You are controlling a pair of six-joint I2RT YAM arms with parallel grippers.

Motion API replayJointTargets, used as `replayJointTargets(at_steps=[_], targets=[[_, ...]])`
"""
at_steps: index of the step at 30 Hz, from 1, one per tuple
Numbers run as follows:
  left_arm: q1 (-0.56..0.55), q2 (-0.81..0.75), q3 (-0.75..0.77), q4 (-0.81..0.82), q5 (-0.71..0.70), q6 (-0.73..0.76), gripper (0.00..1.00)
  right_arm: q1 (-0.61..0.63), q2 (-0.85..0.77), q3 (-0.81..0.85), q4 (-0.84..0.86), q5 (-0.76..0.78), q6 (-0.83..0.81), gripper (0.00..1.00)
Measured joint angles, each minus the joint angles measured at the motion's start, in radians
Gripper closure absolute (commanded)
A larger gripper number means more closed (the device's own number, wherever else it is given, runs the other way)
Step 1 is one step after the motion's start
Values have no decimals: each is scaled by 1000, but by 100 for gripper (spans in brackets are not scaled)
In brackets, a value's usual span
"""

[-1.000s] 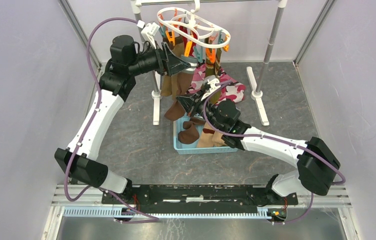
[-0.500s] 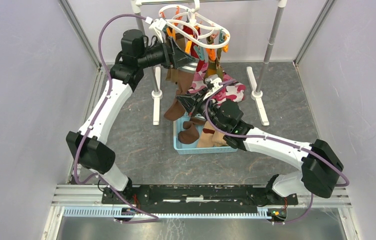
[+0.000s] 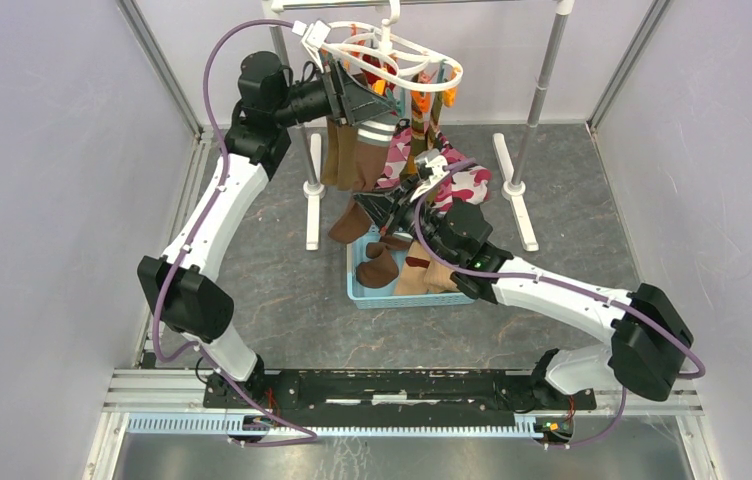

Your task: Remove the socks clipped to the hanger

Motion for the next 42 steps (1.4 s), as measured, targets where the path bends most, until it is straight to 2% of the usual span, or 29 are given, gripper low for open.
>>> replayJointTargets(at_steps=[3, 15, 18, 21, 32, 42], targets=[[8, 1, 0, 43, 14, -45, 47, 0, -11, -7, -4, -1, 5, 100], [29, 22, -1, 181, 43, -175, 50, 0, -37, -17, -9, -4, 16, 100], [29, 26, -10, 198, 50, -185, 39, 0, -37, -17, -12, -4, 20, 100], [27, 27, -18, 193, 48, -183, 35, 0, -37, -17, -12, -12, 23, 100], [22, 26, 0, -75, -120, 7, 36, 0, -9, -16, -13, -42, 39, 100], [-14, 26, 74, -188, -213, 144, 38, 0, 27, -7, -20, -47, 45, 100]])
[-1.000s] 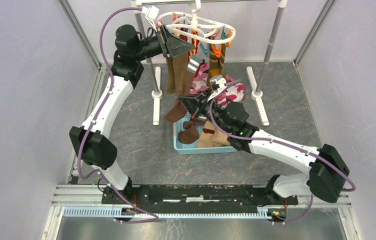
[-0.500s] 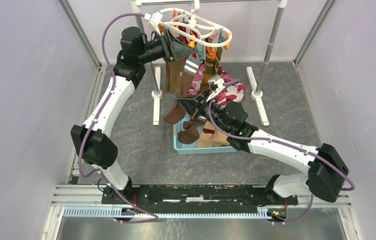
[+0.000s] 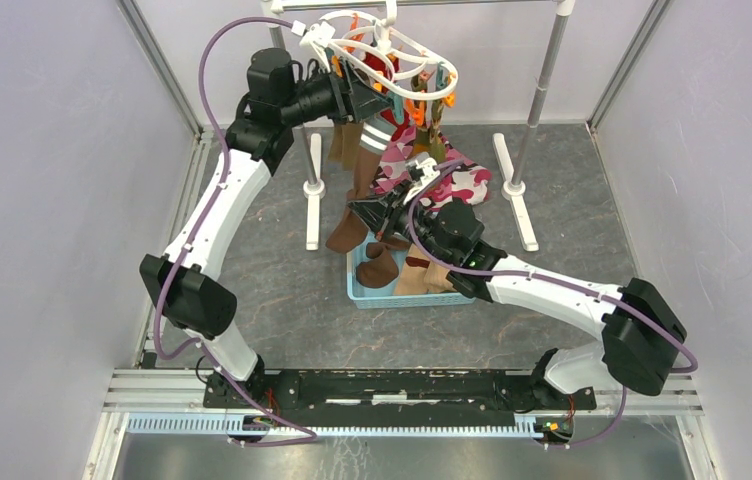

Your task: Remove the socks clipped to the hanger

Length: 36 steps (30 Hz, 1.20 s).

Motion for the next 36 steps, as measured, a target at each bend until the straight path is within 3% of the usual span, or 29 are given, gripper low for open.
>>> replayJointTargets(at_steps=[8, 11, 14, 23, 31, 33, 35, 36], targets=[[-11, 0, 23, -31, -23, 43, 54, 0, 14, 16, -7, -7, 10, 100], [-11, 0, 27, -23, -17, 43, 70, 0, 14, 16, -8, -7, 11, 100], [-11, 0, 27, 0, -14, 46, 97, 0, 14, 16, -13, -11, 11, 100], [-11, 0, 27, 23, 3, 43, 98, 0, -5, 15, -73, -6, -3, 100], [-17, -2, 26, 22, 9, 43, 96, 0, -189, -116, -248, 104, -82, 100], [-23, -4, 24, 21, 9, 43, 96, 0, -219, -144, -355, 163, -102, 91], [-29, -8, 23, 21, 8, 43, 94, 0, -222, -154, -450, 209, -114, 68], [-32, -10, 23, 21, 8, 43, 94, 0, -222, -155, -518, 237, -126, 61]])
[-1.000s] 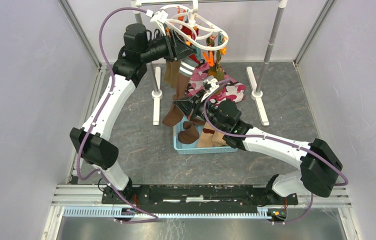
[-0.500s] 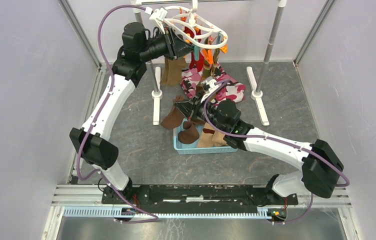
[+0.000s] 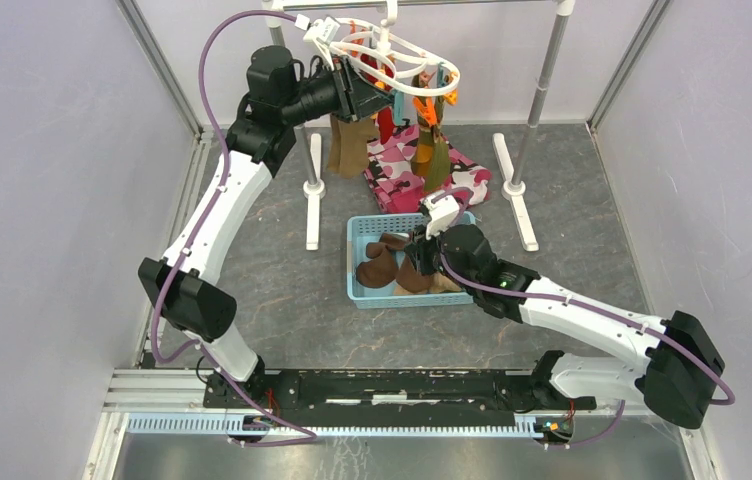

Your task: Remove the socks clipped to the hanger

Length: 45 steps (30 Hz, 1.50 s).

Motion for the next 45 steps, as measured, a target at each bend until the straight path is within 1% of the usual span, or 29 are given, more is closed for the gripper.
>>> replayJointTargets(at_steps=[2, 4, 7, 9, 12, 15, 17, 18, 19, 20, 22, 23, 28, 33, 35, 37, 38, 39, 43, 45], targets=[[-6, -5, 0, 0, 0, 0, 92, 0, 0, -1, -111, 45, -23, 43], [-7, -10, -2, 1, 0, -2, 89, 0, -8, -2, -192, 78, -47, 30], [-8, -17, -6, 3, 1, -23, 83, 2, -64, -10, -272, 128, -95, 23], [-10, -20, -6, 5, 0, -35, 82, 2, -100, 2, -298, 161, -121, 19], [-14, -21, -8, 6, 0, -43, 80, 2, -96, 56, -314, 198, -156, 16], [-16, -21, -16, 14, 0, -52, 79, 2, -60, 118, -289, 227, -198, 15], [-16, -21, -20, 18, 0, -59, 79, 2, -27, 134, -200, 227, -246, 10], [-16, -21, -21, 20, 0, -63, 79, 2, -6, 133, -137, 221, -278, 7], [-16, -21, -21, 20, 0, -66, 79, 2, 21, 127, -54, 208, -312, 6], [-16, -21, -21, 21, 0, -67, 78, 2, 61, 123, 41, 196, -346, 6], [-17, -21, -21, 24, 0, -70, 78, -1, 122, 125, 146, 177, -380, 7], [-17, -21, -21, 25, 0, -73, 78, -3, 179, 143, 210, 167, -398, 8], [-18, -21, -22, 27, 0, -87, 74, -13, 516, 356, 478, 203, -475, 8], [-18, -26, -31, 27, -2, -90, 68, -31, 747, 561, 630, 281, -522, 8], [-18, -32, -39, 26, -6, -90, 66, -39, 808, 624, 678, 310, -537, 10], [-18, -39, -40, 27, -8, -90, 62, -47, 854, 671, 725, 328, -546, 14], [-18, -42, -41, 27, -8, -91, 56, -49, 874, 692, 743, 332, -548, 19], [-18, -46, -42, 27, -8, -92, 47, -53, 896, 720, 761, 334, -550, 24], [-19, -62, -44, 19, -6, -100, 12, -62, 948, 780, 797, 330, -550, 68], [-19, -74, -46, 7, -4, -100, 3, -71, 949, 776, 811, 313, -533, 92]])
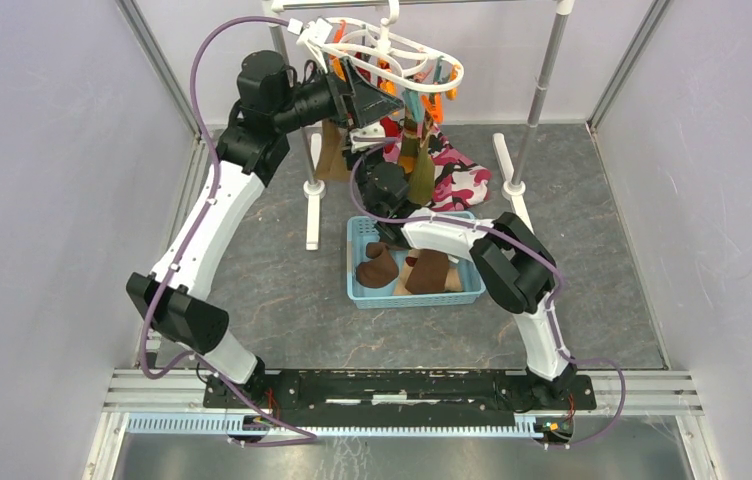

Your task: Remove the socks clipped to the hanger

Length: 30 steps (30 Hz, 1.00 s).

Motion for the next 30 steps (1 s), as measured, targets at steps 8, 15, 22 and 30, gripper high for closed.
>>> replayJointTargets(at_steps=[8, 15, 22, 30], targets=[[32, -126, -73, -137, 8, 53, 0, -11, -126, -235, 110, -71, 54, 100], [113, -294, -222, -200, 18, 127, 0, -13, -336, -456, 174, -177, 187, 100], [132, -283, -250, -206, 20, 170, 4, -9, -497, -611, 196, -285, 353, 100], [136, -203, -267, -105, 40, 136, 11, 8, -623, -684, 143, -362, 485, 100]])
